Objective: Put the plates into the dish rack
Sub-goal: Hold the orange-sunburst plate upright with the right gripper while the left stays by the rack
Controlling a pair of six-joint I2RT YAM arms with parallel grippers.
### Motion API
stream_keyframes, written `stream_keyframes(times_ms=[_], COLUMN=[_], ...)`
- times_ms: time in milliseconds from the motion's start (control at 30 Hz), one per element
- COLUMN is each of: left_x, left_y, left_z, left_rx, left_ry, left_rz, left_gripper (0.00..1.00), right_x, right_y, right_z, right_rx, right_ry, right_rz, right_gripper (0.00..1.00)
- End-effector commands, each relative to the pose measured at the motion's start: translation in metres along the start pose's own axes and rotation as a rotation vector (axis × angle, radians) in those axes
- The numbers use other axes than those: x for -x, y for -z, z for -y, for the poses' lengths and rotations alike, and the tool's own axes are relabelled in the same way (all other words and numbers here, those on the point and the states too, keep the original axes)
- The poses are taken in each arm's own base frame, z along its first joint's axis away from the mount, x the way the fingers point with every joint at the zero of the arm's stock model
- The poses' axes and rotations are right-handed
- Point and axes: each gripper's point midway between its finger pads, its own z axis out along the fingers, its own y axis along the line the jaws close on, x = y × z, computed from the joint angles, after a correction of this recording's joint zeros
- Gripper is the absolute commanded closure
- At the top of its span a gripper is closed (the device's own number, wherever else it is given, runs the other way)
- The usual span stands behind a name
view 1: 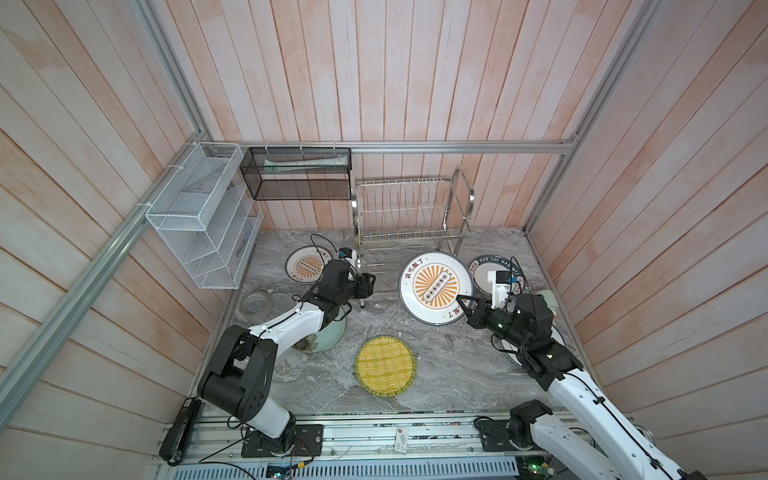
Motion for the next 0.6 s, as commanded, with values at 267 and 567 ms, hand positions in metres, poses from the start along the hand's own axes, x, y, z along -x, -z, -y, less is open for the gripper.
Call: stream_keyframes(times_ms=[267,567], left_x=[-0.007,-0.004], left_y=[0.004,0.006], left_z=[0.015,0.011], left_rx=[-0.051,-0.022], left_ry=[0.023,0.024], left_rz=[0.001,0.028], left_gripper=[0.52,0.60], right_x=[0.027,0.032], right_y=[0.016,0.022], right_z=[-0.019,-0.023], right_rx=[0.039,0.038], right_ry=[0.036,0.050], right_rz=[0.089,0.106], right_gripper=[1.00,1.00])
